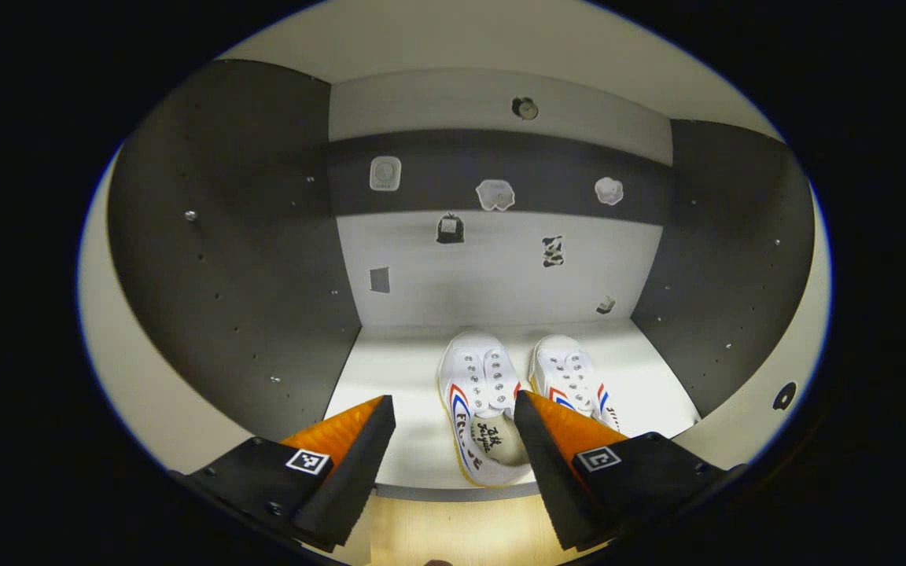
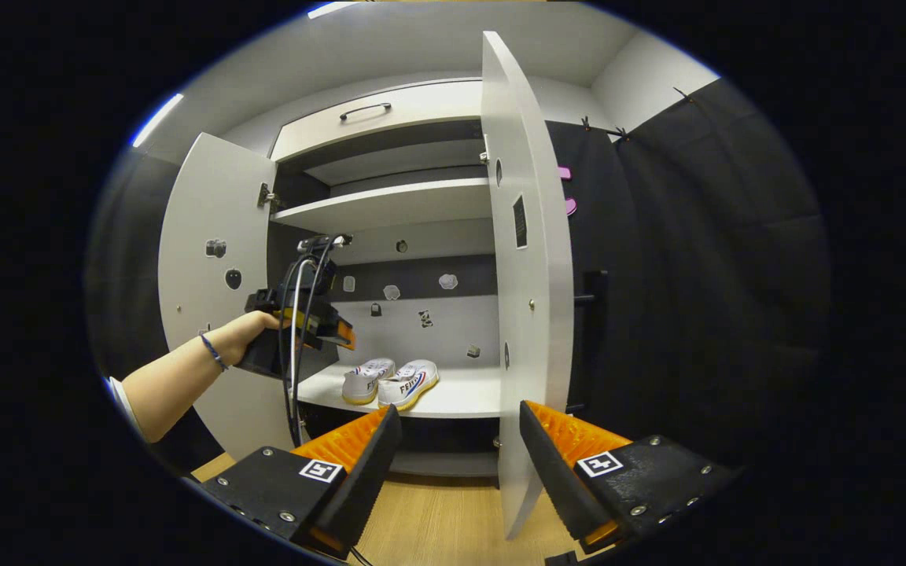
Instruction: Grab one shoe with the right hand and put it into the shoe cabinet, grab the other shoe with the left hand and put it into the shoe cabinet; then close the right door with the right hand and the left door with the left hand.
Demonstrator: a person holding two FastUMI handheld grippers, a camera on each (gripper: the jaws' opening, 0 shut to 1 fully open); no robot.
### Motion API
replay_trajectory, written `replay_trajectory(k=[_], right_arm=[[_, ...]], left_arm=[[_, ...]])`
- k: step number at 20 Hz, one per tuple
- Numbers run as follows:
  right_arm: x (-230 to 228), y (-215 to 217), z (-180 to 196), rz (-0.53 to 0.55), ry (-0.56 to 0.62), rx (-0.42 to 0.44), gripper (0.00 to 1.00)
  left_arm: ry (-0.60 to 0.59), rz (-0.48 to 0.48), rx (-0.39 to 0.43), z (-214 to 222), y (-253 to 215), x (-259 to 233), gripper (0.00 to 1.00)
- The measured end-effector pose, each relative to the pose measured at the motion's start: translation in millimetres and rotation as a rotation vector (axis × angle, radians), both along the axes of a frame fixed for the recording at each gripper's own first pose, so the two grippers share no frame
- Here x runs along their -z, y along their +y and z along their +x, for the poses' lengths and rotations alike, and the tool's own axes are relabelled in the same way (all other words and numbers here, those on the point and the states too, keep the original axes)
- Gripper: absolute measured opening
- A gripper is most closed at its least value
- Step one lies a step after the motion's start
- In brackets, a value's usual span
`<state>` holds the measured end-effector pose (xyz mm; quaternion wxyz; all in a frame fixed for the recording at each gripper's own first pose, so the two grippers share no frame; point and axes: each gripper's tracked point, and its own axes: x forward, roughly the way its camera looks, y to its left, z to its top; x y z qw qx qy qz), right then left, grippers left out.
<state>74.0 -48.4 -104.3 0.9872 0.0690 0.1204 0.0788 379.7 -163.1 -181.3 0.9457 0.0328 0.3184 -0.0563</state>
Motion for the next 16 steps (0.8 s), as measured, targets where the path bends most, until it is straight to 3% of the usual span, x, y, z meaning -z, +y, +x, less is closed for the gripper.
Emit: replay_trajectory(k=[5,9,16], right_arm=[[-11.1,-25.2,-12.5,-0.005,0.003,-0.015,0.93],[-20.9,-60.8,-12.0,-0.041,-0.02,0.021,0.92],[-19.8,-129.7,8.5,-0.051,-0.035,0.098,0.92]], left_arm=[[-0.219,-0.002,-0.03,-55.2,6.3,-70.2,0.98],[-0.323,-0.042,-0.042,-116.3,14.4,-115.1,0.97],[-0.472,0.034,-0.108,-214.6,43.4,-145.1,0.96]])
